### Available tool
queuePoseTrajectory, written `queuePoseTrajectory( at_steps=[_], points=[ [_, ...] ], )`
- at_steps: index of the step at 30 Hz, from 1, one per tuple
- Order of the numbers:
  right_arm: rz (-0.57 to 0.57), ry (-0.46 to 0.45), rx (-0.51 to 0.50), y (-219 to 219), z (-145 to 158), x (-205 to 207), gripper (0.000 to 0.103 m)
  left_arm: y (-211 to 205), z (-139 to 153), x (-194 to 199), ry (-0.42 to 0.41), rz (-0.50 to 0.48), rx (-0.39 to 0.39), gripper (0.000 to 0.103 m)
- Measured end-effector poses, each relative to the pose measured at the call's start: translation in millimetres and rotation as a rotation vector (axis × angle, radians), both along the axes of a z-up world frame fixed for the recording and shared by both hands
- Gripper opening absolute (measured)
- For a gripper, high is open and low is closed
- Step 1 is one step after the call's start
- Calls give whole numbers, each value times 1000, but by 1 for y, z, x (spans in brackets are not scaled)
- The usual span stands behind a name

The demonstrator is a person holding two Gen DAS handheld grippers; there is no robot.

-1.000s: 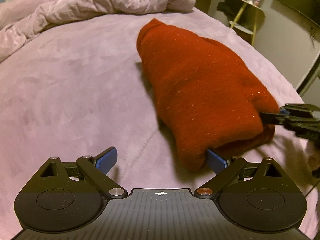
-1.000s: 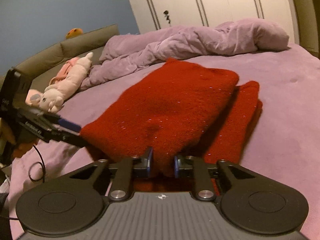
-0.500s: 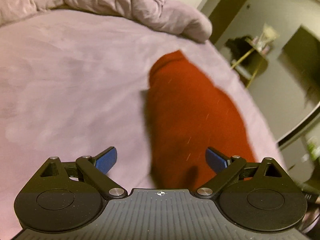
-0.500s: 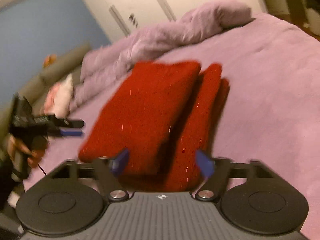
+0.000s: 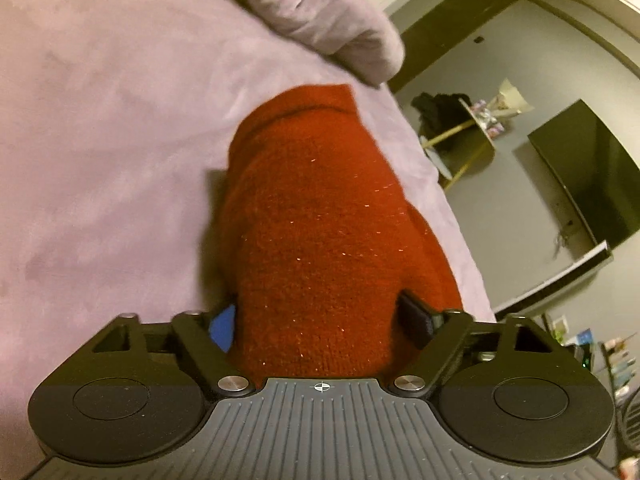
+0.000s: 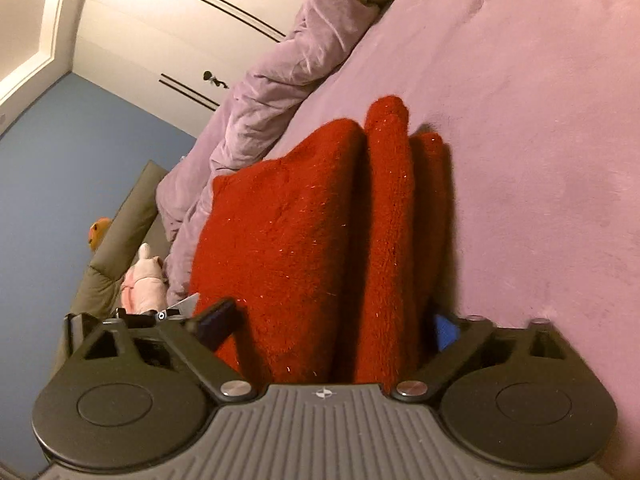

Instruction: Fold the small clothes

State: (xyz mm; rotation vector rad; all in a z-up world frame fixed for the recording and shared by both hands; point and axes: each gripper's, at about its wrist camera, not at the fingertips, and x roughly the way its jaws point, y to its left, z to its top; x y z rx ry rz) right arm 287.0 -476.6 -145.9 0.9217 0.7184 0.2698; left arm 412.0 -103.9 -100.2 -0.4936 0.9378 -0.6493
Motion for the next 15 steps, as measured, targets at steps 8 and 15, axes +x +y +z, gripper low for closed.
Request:
queuePoseTrajectory(
  at_steps=[8,15],
  points=[
    [22,-11,131,22,6,3,49,22,23,-31,-98,15,-58,64],
    [249,-2,132,101,14,16,51,90,68,-91,-209,133,158,67]
  ],
)
